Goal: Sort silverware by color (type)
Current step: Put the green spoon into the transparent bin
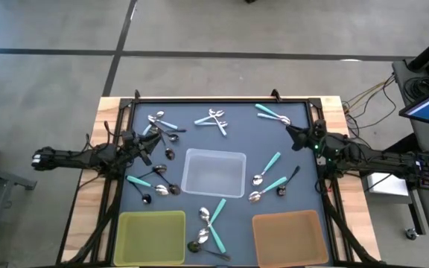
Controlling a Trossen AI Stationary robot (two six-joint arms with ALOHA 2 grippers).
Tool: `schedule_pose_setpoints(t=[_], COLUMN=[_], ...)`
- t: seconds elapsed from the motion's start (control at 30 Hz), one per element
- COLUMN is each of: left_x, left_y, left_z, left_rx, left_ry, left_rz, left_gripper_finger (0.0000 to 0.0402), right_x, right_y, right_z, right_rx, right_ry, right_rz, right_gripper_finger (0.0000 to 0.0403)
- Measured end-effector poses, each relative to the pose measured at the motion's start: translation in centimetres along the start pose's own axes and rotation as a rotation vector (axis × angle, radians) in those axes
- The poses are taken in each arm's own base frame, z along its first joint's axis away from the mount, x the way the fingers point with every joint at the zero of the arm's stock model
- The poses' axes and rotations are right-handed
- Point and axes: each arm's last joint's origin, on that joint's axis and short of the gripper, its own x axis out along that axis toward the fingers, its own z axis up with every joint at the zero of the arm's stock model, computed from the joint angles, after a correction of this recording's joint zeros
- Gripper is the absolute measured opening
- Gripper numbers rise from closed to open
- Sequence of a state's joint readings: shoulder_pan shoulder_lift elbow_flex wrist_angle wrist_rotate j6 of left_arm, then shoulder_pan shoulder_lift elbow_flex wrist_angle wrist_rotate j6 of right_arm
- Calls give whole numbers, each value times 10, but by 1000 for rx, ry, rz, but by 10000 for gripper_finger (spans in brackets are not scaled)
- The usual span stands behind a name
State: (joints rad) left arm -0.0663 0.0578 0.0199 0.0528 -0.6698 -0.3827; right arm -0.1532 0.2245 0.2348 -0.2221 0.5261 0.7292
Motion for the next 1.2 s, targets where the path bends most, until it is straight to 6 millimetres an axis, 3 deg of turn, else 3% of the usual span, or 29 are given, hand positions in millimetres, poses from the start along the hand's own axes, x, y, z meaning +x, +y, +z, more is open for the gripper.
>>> schedule_pose_setpoints(t=[0.27, 0.5, 0.6, 0.7, 0.87, 1.2], left_x=[0, 0, 0, 0, 0, 2], left_y=[0, 0, 0, 2, 2, 2], left_z=[0, 0, 0, 0, 0, -4], left_rx=[0, 0, 1, -30, -98, -70], left_ry=[0, 0, 1, -15, -22, 11], left_rz=[0, 0, 2, 47, 65, 77], left_gripper_finger=[87, 87, 87, 87, 87, 87], right_x=[-4, -10, -2, 10, 25, 59], right_y=[10, 25, 33, 40, 45, 59], right_z=[15, 37, 38, 35, 26, -4], right_rx=[-176, -265, -359, -463, -637, -712], right_ry=[10, 237, 365, 477, 628, 891], right_rz=[-6, -179, -282, -356, -332, -50], right_gripper_finger=[114, 114, 114, 114, 114, 113])
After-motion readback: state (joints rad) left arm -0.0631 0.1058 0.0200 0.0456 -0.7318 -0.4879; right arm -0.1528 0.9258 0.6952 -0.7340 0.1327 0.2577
